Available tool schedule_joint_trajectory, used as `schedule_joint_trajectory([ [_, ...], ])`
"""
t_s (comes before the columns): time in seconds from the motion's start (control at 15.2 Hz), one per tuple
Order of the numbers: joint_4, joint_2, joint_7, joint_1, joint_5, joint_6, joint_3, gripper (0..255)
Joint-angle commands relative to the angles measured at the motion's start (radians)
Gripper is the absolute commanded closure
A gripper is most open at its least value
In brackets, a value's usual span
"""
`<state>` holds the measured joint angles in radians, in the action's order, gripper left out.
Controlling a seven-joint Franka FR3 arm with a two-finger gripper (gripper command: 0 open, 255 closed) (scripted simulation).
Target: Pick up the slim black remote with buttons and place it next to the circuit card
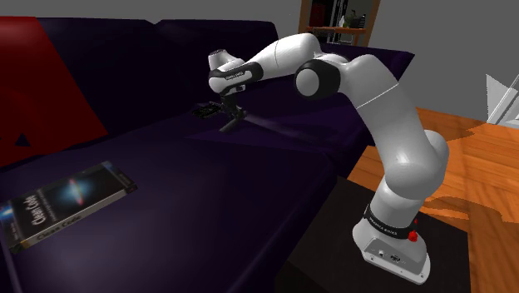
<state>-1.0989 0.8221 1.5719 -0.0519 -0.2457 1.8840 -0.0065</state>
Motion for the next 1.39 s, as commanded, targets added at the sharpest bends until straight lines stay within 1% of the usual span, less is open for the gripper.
schedule_joint_trajectory([
  [0.0,0.0,0.001,0.0,0.001,0.001,0.0,0.001,255],
  [0.13,0.0,0.001,0.0,0.001,0.001,0.0,0.001,255],
  [0.2,0.0,0.001,0.0,0.001,0.001,0.0,0.001,0],
  [0.53,0.0,0.001,0.0,0.001,0.001,0.0,0.001,0],
  [0.79,0.099,-0.013,-0.009,0.017,0.006,-0.114,0.004,0],
  [1.32,0.099,-0.013,-0.009,0.017,0.006,-0.114,0.004,0],
])
